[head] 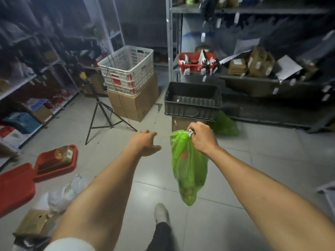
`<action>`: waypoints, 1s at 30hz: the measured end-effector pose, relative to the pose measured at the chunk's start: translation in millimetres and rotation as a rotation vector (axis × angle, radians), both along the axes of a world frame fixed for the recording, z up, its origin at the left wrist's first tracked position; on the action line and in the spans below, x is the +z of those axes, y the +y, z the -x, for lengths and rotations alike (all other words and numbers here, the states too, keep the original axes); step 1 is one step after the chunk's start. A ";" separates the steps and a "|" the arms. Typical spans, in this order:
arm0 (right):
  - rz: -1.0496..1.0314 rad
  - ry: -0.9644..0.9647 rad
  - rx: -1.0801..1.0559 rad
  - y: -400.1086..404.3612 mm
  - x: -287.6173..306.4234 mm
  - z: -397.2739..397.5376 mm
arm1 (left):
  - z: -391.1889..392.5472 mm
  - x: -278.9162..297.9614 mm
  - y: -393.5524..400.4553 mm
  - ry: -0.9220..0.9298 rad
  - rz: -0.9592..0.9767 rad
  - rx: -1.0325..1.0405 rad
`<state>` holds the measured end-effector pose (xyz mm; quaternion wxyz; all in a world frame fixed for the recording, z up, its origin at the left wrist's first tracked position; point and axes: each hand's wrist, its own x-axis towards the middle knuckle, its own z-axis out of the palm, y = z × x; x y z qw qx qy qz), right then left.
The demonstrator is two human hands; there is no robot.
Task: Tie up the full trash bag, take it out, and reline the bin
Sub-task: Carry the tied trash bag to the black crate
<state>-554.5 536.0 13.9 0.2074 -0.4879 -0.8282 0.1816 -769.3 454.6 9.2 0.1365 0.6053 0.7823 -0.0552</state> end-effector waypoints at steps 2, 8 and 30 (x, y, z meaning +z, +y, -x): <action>0.016 -0.016 -0.025 27.0 -8.0 0.6 | 5.3 -9.1 30.2 -0.005 0.013 -0.025; 0.073 -0.058 -0.074 111.5 -26.3 25.3 | 38.1 -27.7 128.1 -0.032 0.040 -0.077; 0.088 0.035 -0.140 460.1 -28.7 132.3 | 133.8 -36.8 475.3 -0.001 0.094 -0.153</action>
